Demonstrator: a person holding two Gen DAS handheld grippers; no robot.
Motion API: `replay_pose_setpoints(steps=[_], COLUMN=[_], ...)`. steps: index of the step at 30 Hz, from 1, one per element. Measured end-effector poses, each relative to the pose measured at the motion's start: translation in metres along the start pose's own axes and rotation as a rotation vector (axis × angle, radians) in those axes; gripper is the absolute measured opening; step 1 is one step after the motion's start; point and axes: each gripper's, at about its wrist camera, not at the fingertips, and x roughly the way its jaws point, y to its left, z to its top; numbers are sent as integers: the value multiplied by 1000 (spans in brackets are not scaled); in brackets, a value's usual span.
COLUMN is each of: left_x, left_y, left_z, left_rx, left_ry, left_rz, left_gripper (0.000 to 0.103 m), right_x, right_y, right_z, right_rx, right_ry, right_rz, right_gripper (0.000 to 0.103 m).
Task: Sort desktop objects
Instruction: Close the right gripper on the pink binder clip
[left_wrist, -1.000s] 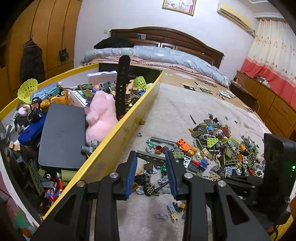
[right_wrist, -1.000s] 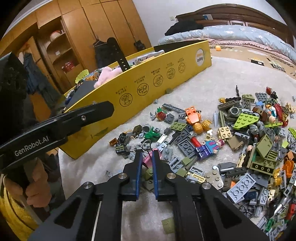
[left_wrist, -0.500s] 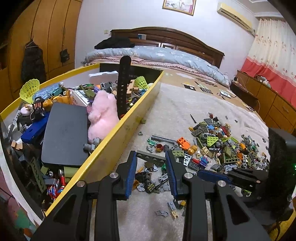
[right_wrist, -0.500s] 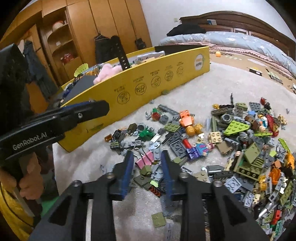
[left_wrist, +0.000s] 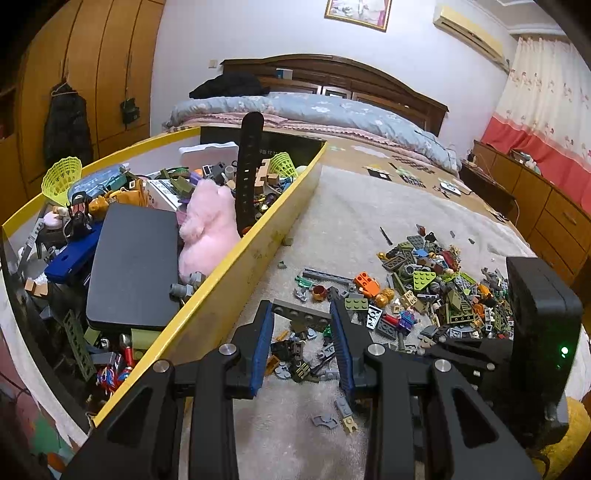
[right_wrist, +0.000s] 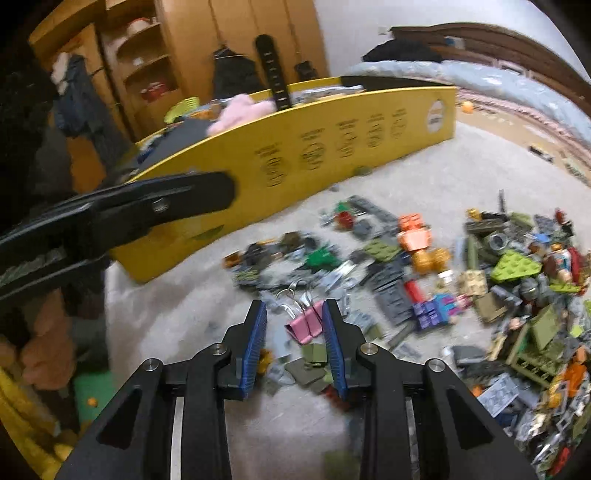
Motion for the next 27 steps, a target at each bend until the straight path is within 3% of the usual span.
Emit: replay_pose_setpoints(steps=[8,23,27], left_x=[1,-4,-4], left_y=[-1,-3,-3], left_z=[-2,-2,-3], left_rx=[1,9,9], left_ry=[6,-2,2], left_rz=[-1,4,5], left_gripper=[31,31,31], right_x=[9,8,8], right_y=[0,-25,-30], right_z=[2,4,4], right_rx=[-22,109,143], right_ry=[26,5,-5], right_rz=[-41,70,73], right_gripper=[32,32,23])
